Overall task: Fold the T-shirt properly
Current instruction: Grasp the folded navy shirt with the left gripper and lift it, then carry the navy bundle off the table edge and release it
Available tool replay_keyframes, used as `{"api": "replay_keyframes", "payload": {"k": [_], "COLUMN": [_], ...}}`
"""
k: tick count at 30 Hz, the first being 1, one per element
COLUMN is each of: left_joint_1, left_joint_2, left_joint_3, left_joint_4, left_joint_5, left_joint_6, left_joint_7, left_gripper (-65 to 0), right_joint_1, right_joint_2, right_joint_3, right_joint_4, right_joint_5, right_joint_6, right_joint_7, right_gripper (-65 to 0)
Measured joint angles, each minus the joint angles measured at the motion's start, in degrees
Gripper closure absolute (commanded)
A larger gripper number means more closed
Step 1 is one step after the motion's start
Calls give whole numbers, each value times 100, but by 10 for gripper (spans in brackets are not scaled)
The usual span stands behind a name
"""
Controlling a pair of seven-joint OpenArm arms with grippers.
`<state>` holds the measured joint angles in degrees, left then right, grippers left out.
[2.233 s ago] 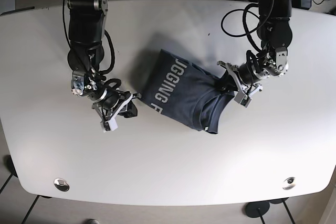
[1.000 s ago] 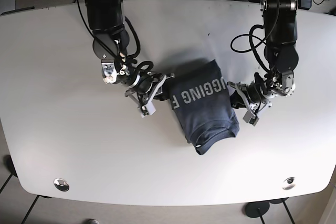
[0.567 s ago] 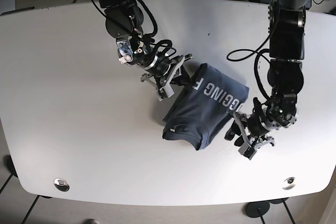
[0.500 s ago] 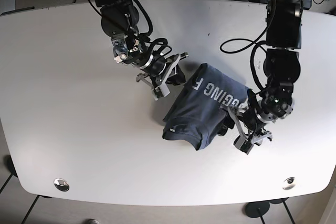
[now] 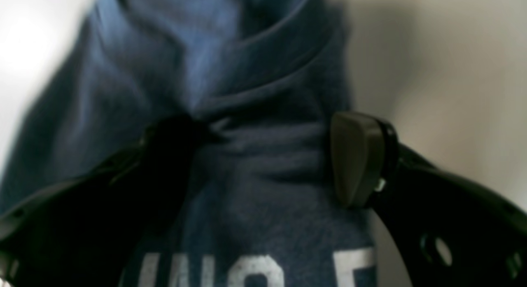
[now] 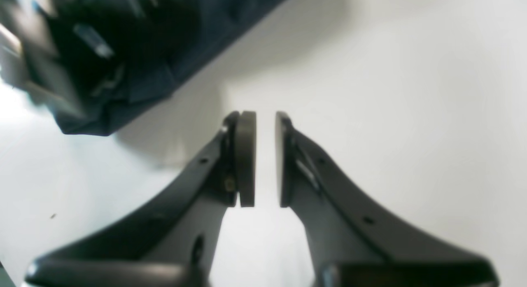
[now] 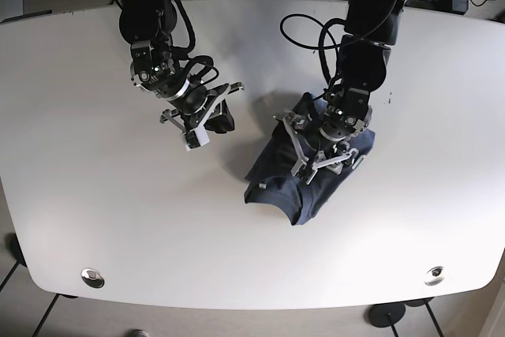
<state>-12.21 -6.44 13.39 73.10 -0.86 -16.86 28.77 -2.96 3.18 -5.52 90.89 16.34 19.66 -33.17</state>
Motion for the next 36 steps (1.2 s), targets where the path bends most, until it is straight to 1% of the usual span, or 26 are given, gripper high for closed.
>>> {"api": "replay_keyframes", "payload": {"k": [3,4,6,7,8,9,11,14,15,17,18,19,20,21,22,25,26,28,29,33,34,36], "left_joint_1": [-76,11,166,267,337,400,426,411,413,409,398,400,415,431,431,450,461,507,507,507,544,682], "left_joint_2": [-33,-122,-321,-566,-844,-1132,-1443,-1926,-2258,-2710,-2992,-3139,-3279,-3403,-3512,-3674,-3679,-3679,-3676,-3648,-3574,-3296], "left_joint_3": [-136,-393,-922,-1377,-1801,-2216,-2778,-3571,-3812,-3985,-4087,-4144,-4166,-4172,-4172,-4177,-4177,-4183,-4183,-4186,-4203,-4205], "left_joint_4": [-181,-179,-173,-177,-229,-345,-632,-1147,-1421,-1902,-2267,-2514,-2776,-3010,-3182,-3268,-3156,-2706,-2387,-654,-212,647], "left_joint_5": [-35,-133,-195,-195,-195,-240,-295,-278,-203,-153,-81,-33,-37,-44,-39,11,-11,-208,-369,-570,-586,-632], "left_joint_6": [9,-136,-138,-140,-321,-675,-1097,-1451,-1585,-1631,-1676,-1685,-1685,-1685,-1716,-1738,-1840,-2210,-2326,-2343,-2317,-2310], "left_joint_7": [-37,-125,-216,-201,-153,-168,-173,-125,-92,-63,-199,-413,-671,-898,-984,-992,-968,-826,-592,785,1016,1215], "left_gripper": [-476,-476,-476,-476,-476,-476,-476,-476,-476,-476,-476,-476,-476,-476,-476,-476,-476,-476,-476,-476,-476,-476], "right_joint_1": [11,13,31,39,52,90,129,120,118,122,118,116,114,103,96,103,103,103,103,103,94,13], "right_joint_2": [2,2,31,28,20,13,-17,-33,-33,-35,-37,-31,-37,-46,-46,-48,-46,-46,-46,-31,-15,-4], "right_joint_3": [0,2,2,2,-9,-17,-20,-20,-20,-20,-20,-20,-20,-20,-20,-20,-20,-20,-20,-20,-17,-9], "right_joint_4": [22,22,22,22,22,22,22,22,22,24,24,24,48,103,157,186,186,186,186,186,208,323], "right_joint_5": [-2,-4,-4,-4,-4,-4,-4,-4,-4,0,-4,-4,-4,-4,-2,-4,-4,-4,-4,-4,-7,-4], "right_joint_6": [2,0,-4,-11,-9,-2,-2,0,-4,7,146,308,350,378,396,415,415,415,415,415,413,413], "right_joint_7": [11,7,13,9,9,2,13,9,7,13,9,9,7,-9,-2,11,11,11,9,9,2,15], "right_gripper": [-73,-73,-73,-73,-73,-73,-73,-73,-73,-73,-73,-73,-76,-76,-78,-76,-78,-78,-78,-75,-75,-75]}}
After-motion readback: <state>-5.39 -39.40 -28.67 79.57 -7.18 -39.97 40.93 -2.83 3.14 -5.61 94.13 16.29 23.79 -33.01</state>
